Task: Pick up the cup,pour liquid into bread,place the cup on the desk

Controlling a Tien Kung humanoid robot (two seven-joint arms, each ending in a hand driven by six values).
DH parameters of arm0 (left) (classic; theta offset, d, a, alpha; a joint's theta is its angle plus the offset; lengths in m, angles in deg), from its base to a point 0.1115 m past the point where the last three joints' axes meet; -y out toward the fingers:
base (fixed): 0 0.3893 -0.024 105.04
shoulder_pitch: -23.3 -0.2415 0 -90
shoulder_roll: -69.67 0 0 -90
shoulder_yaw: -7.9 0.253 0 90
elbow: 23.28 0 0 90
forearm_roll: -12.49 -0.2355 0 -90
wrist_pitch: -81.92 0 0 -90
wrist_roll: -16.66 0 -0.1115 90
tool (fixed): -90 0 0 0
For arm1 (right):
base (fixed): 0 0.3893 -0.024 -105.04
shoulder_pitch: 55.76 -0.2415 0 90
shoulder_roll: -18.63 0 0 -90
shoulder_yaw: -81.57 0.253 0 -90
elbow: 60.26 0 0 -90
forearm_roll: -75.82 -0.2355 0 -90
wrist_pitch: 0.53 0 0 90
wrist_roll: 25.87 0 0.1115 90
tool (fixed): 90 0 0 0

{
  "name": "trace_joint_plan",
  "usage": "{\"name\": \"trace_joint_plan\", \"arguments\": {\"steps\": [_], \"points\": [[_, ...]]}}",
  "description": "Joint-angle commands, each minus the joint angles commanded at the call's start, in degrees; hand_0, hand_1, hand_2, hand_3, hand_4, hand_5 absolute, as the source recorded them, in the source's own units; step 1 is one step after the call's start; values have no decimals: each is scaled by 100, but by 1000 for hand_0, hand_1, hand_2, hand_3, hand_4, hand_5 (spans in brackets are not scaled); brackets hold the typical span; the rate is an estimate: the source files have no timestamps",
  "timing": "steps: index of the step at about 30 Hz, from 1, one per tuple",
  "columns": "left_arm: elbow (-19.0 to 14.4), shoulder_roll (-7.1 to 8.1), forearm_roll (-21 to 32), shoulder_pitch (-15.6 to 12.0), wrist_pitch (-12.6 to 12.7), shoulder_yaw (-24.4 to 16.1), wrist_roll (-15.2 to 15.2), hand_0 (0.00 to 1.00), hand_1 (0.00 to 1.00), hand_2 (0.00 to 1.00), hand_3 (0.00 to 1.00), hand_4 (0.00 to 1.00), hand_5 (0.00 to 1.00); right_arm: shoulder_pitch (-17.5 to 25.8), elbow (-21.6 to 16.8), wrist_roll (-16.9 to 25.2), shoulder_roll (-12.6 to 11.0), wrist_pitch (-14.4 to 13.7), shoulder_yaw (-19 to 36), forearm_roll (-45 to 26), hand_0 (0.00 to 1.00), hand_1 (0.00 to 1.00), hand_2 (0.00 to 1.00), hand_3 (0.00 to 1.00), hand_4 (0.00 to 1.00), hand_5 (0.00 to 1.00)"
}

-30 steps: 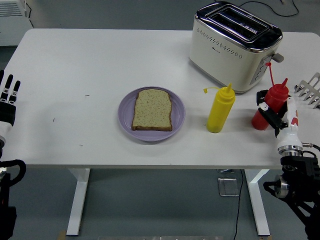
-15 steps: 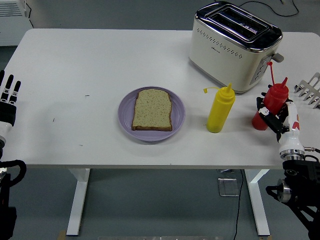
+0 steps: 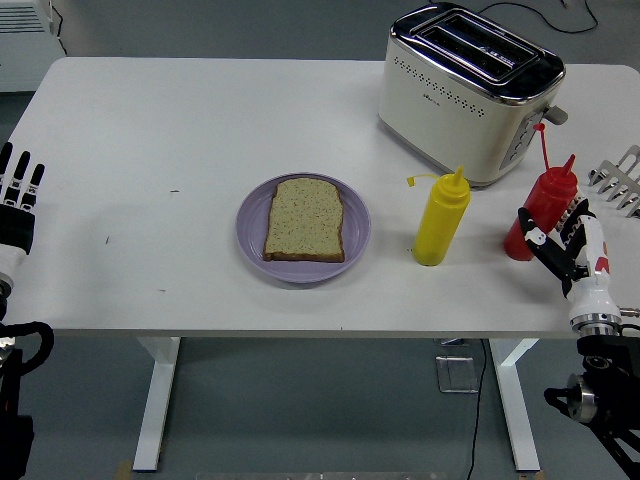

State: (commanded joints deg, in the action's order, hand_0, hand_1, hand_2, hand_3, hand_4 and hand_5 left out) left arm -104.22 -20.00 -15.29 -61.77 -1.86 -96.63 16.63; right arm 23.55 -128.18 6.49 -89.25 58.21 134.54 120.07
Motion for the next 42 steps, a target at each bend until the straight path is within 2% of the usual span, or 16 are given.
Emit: {"name": "trace_joint_plan", "arguments": {"steps": [8, 18, 23, 24, 29, 30, 33, 35, 36, 39, 41, 42], "points": [[-1, 5, 4, 20, 2, -5, 0, 785, 736, 734, 689, 516, 998, 444, -405, -45, -125, 36, 376, 217, 922, 861, 987, 998, 801, 290], [-5, 13, 6, 52, 1, -19, 0, 785, 736, 734, 689, 515, 998, 1196, -1249, -112, -344, 90, 887, 525, 921, 858, 974, 998, 826, 295], [-4, 17, 6, 60, 1, -16, 0, 785, 736, 734, 689, 515, 998, 1400, -1520, 114, -335, 41, 1096, 163, 921, 858, 974, 998, 826, 295], [-3, 17, 6, 62, 2, -17, 0, 785, 736, 733, 689, 515, 998, 1432, -1571, 172, -318, 35, 1165, 64, 866, 806, 928, 943, 829, 307], [-4, 19, 6, 64, 3, -19, 1, 785, 736, 733, 689, 515, 998, 1517, -1732, 462, -289, -106, 1403, -479, 866, 806, 928, 943, 829, 307], [-4, 19, 6, 64, 3, -19, 1, 785, 736, 734, 689, 515, 998, 1519, -1743, 462, -288, -112, 1422, -590, 805, 755, 837, 835, 774, 326], [-2, 19, 5, 64, 6, -18, 2, 785, 736, 734, 689, 515, 998, 1497, -1806, 446, -263, -206, 1552, -1078, 805, 755, 837, 835, 774, 326], [-2, 17, 6, 65, 5, -14, 1, 785, 736, 734, 689, 515, 998, 1484, -1828, 362, -233, -19, 1675, -1338, 805, 755, 837, 835, 774, 326], [-1, 17, 5, 65, 5, -11, 1, 785, 735, 734, 689, 515, 998, 1473, -1854, 317, -208, 103, 1774, -1497, 737, 690, 719, 704, 602, 303], [-2, 18, 5, 63, 4, -10, 1, 785, 735, 734, 689, 515, 998, 1460, -1929, 168, -166, 486, 2028, -1976, 737, 690, 719, 704, 602, 303], [-2, 18, 6, 61, 4, -10, 1, 785, 735, 734, 689, 515, 998, 1447, -1946, -32, -149, 890, 2263, -2413, 737, 690, 719, 704, 602, 303], [-1, 18, 6, 60, 4, -9, 1, 785, 735, 734, 689, 515, 998, 1441, -1940, -114, -145, 1114, 2349, -2659, 731, 678, 701, 697, 574, 349]]}}
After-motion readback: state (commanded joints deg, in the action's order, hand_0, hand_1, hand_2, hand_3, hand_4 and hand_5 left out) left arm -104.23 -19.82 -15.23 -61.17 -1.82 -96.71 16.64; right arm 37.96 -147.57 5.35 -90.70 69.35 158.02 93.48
